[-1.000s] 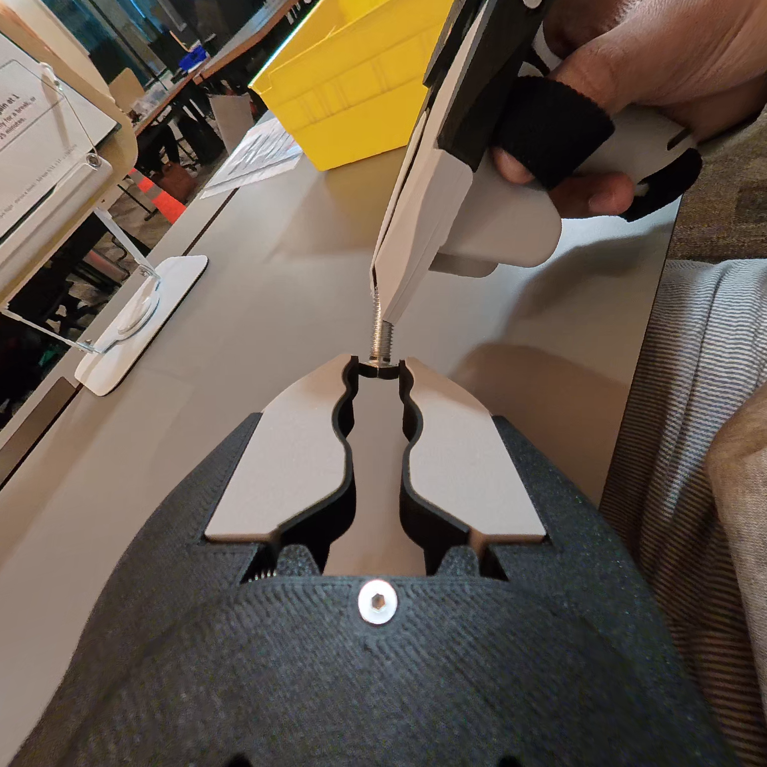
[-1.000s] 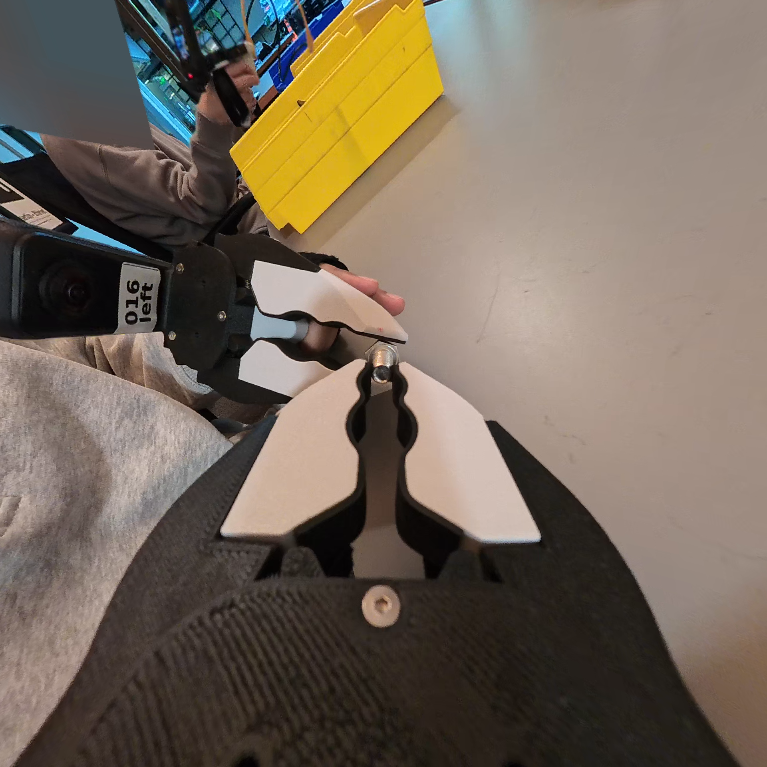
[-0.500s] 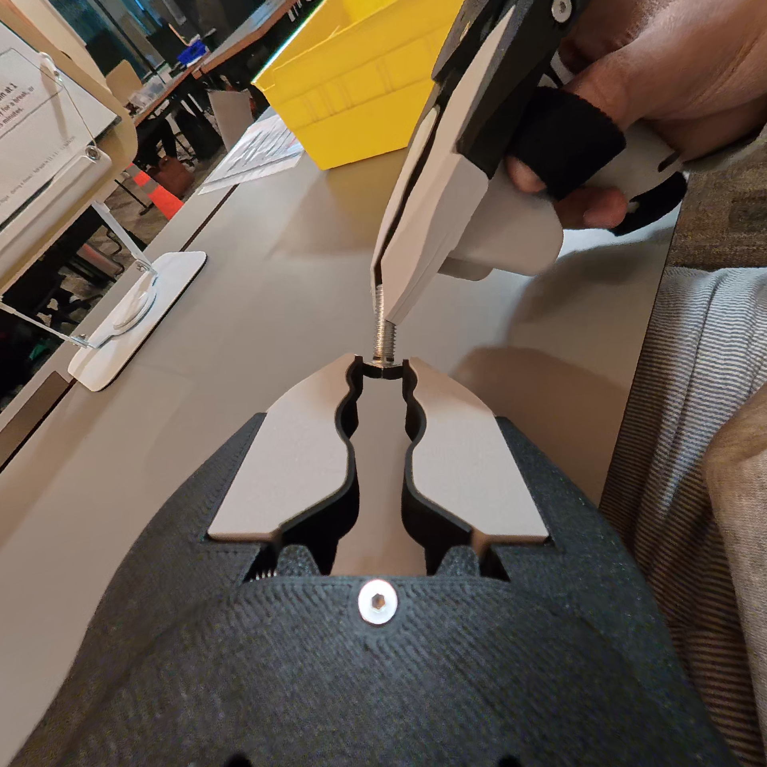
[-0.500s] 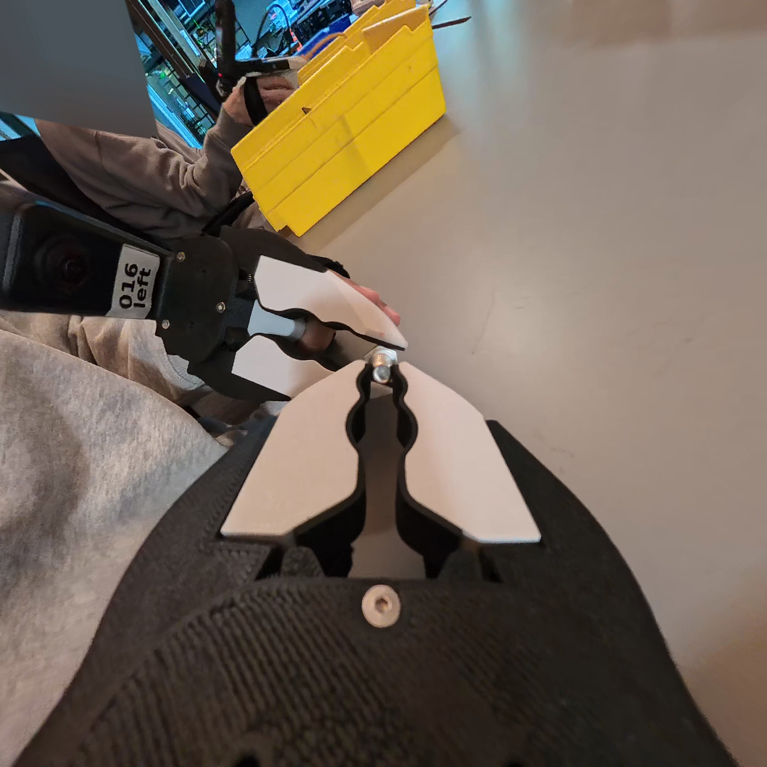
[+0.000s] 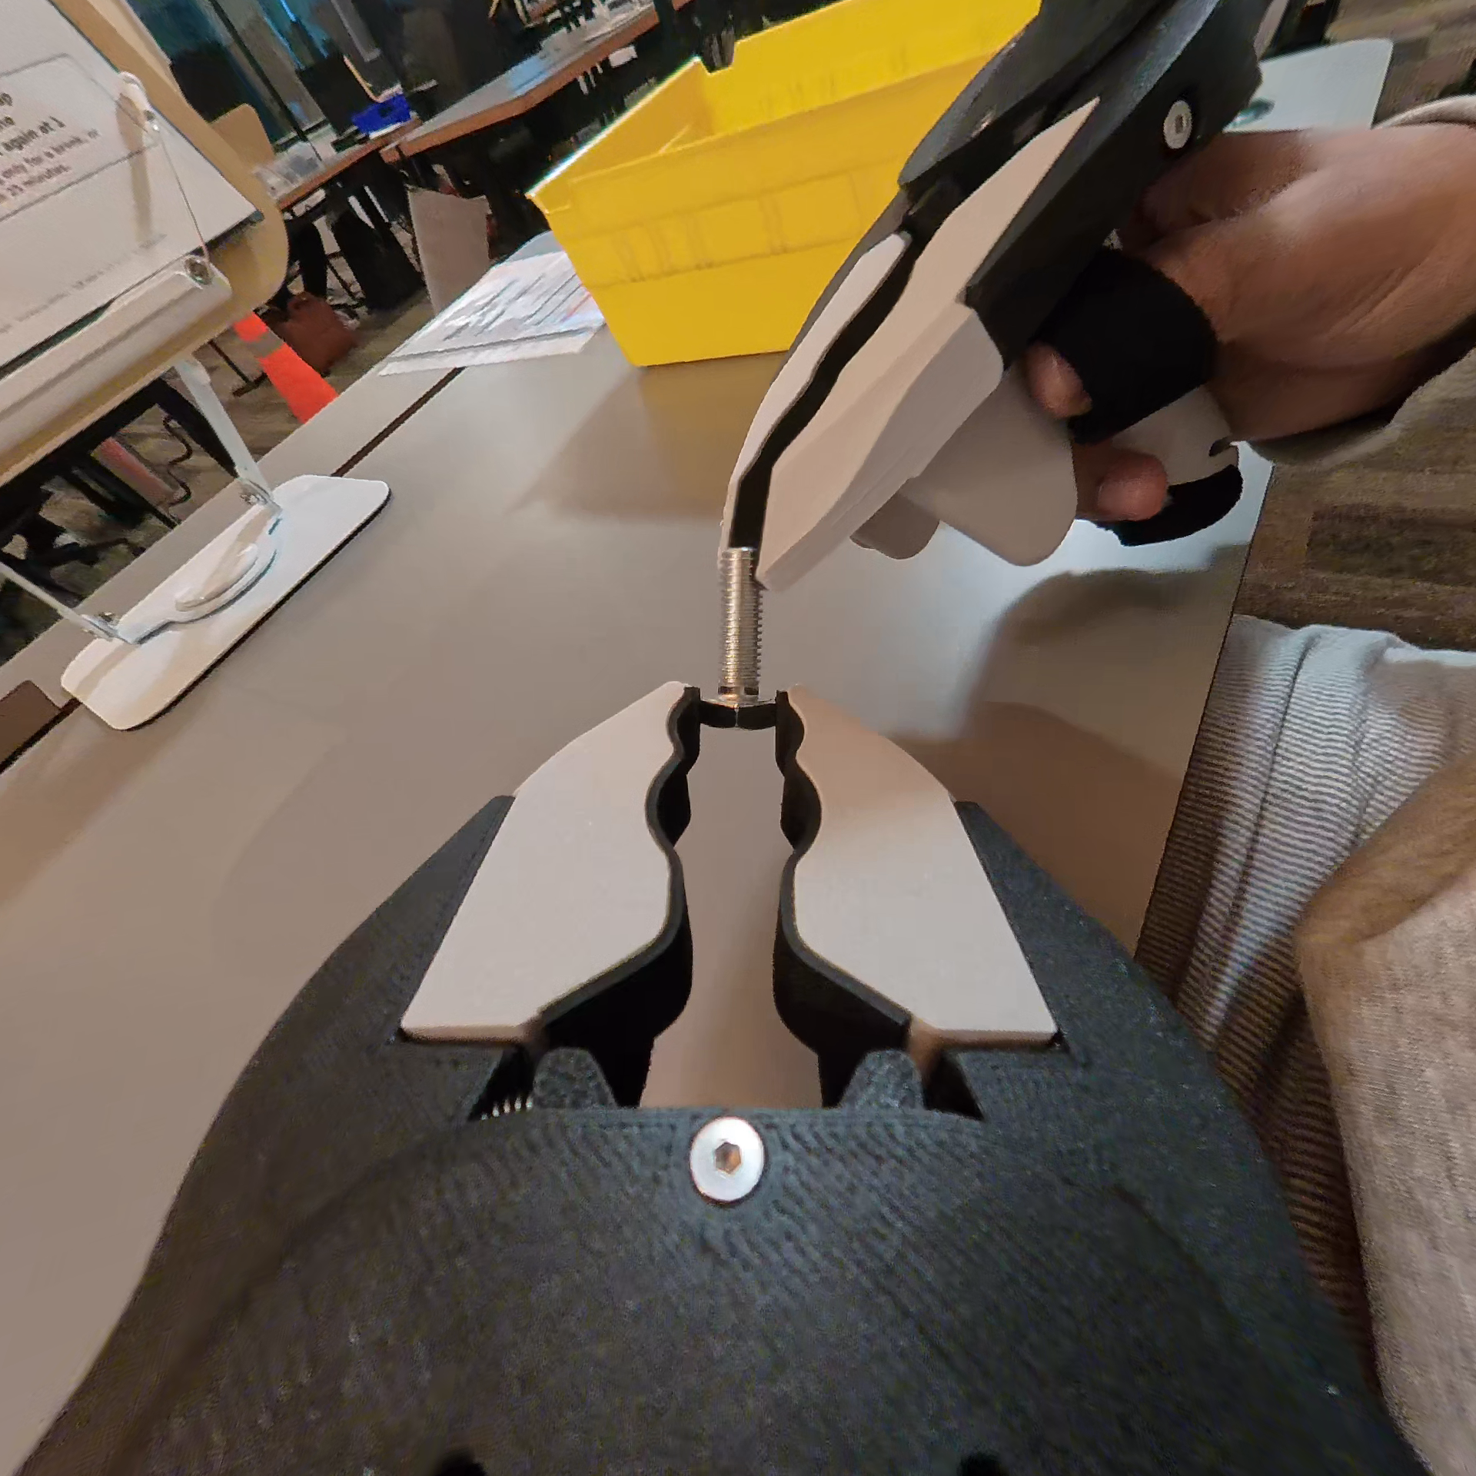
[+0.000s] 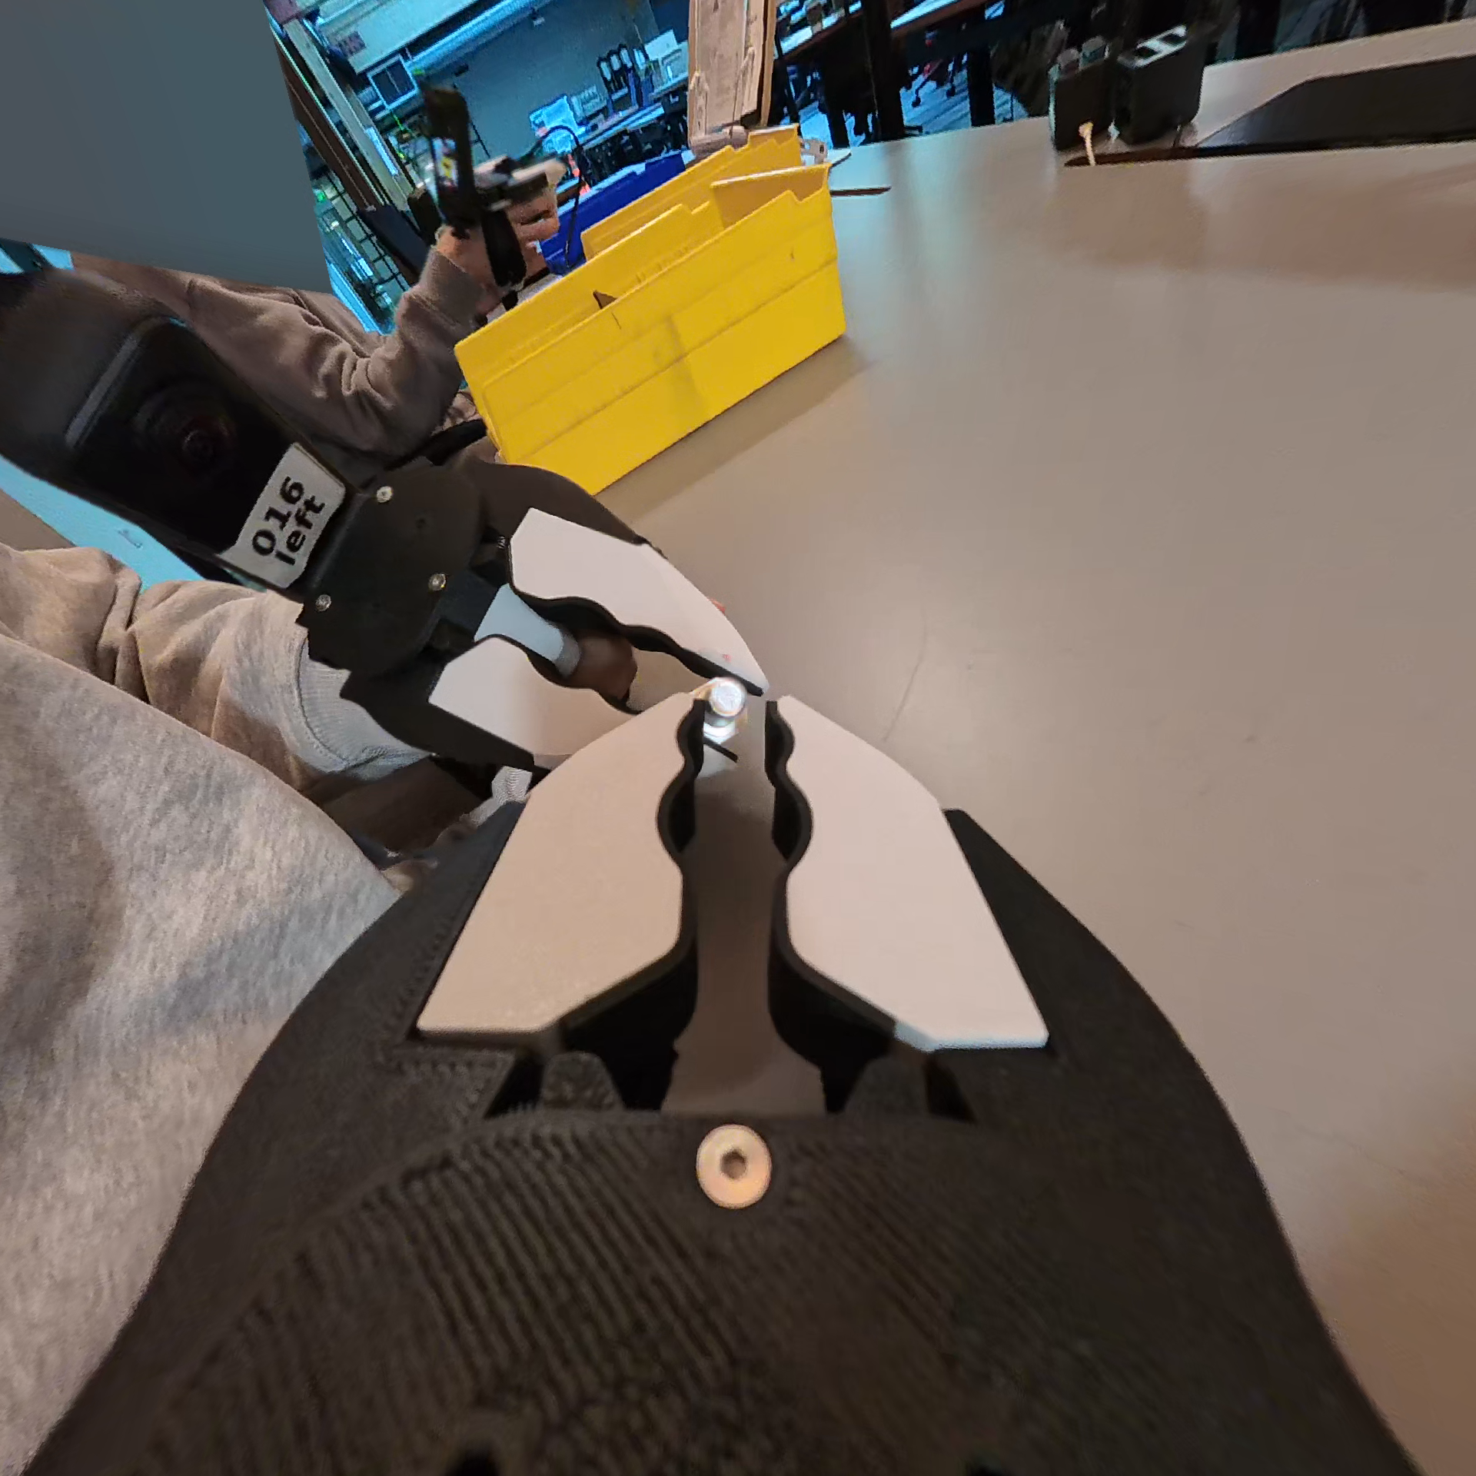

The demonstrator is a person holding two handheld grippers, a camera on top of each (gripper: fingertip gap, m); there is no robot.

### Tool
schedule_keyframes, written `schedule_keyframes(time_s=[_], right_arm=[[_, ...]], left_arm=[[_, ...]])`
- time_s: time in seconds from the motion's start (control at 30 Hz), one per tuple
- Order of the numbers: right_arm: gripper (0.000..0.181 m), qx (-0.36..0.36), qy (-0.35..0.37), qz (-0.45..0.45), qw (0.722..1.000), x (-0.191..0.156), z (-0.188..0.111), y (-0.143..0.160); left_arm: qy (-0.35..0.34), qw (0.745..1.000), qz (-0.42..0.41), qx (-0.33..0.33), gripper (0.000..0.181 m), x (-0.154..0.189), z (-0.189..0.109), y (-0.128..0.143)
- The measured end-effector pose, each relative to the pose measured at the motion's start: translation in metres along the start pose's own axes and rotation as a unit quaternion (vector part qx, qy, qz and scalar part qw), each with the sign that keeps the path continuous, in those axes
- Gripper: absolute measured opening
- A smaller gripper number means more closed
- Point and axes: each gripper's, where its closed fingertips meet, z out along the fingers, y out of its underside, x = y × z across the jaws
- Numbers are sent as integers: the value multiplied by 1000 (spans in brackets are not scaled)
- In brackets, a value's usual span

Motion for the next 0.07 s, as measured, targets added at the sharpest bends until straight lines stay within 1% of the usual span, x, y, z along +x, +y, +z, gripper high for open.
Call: schedule_keyframes(time_s=[0.07], right_arm=[[14,3,-1,-1,1000,0,-1,-1]], left_arm=[[0,1000,-7,2,19,-1,0,-1]])
